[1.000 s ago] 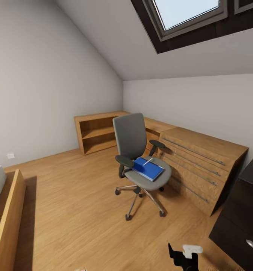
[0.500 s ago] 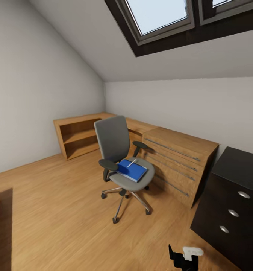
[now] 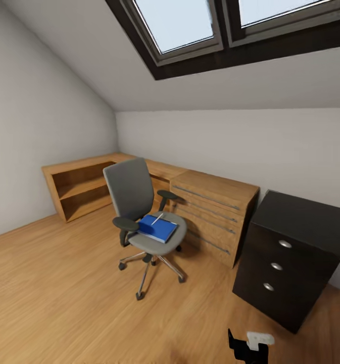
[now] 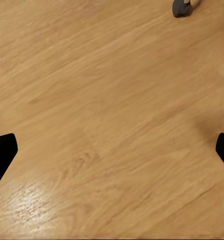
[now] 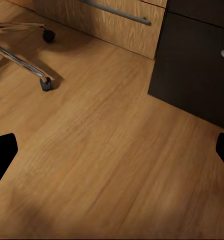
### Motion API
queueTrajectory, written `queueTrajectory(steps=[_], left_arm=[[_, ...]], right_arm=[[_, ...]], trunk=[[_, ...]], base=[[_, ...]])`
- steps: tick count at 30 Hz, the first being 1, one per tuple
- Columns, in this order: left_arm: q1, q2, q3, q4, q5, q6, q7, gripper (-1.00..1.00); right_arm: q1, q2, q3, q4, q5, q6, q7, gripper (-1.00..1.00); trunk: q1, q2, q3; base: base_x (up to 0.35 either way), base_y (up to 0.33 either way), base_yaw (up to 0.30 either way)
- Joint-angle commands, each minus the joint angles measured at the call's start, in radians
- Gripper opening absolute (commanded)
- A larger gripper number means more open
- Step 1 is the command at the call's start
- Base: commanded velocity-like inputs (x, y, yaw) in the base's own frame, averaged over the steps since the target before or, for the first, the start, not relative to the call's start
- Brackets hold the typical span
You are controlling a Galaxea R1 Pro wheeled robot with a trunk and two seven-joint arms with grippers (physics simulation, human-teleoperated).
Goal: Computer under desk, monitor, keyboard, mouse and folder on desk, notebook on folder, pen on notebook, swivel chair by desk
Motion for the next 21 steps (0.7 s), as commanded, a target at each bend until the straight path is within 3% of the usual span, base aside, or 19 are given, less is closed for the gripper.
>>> queueTrajectory(steps=[1,14,21], left_arm=[[0.000,0.000,-0.008,0.000,0.007,-0.003,0.006,1.00],[0.000,-0.002,-0.009,0.000,0.006,-0.005,0.005,1.00],[0.000,-0.002,-0.011,0.021,0.004,-0.003,0.003,1.00]], right_arm=[[-0.001,0.000,-0.005,0.002,0.008,-0.003,-0.004,1.00],[0.000,-0.002,-0.005,0.002,0.007,-0.002,-0.005,1.00],[0.000,0.002,-0.007,0.002,0.002,-0.005,-0.040,1.00]], trunk=[[-0.005,0.007,0.002],[-0.054,0.098,0.033],[-0.081,0.147,0.051]], base=[[-0.311,0.138,-0.288],[-0.331,0.155,-0.251],[-0.334,0.053,-0.079]])
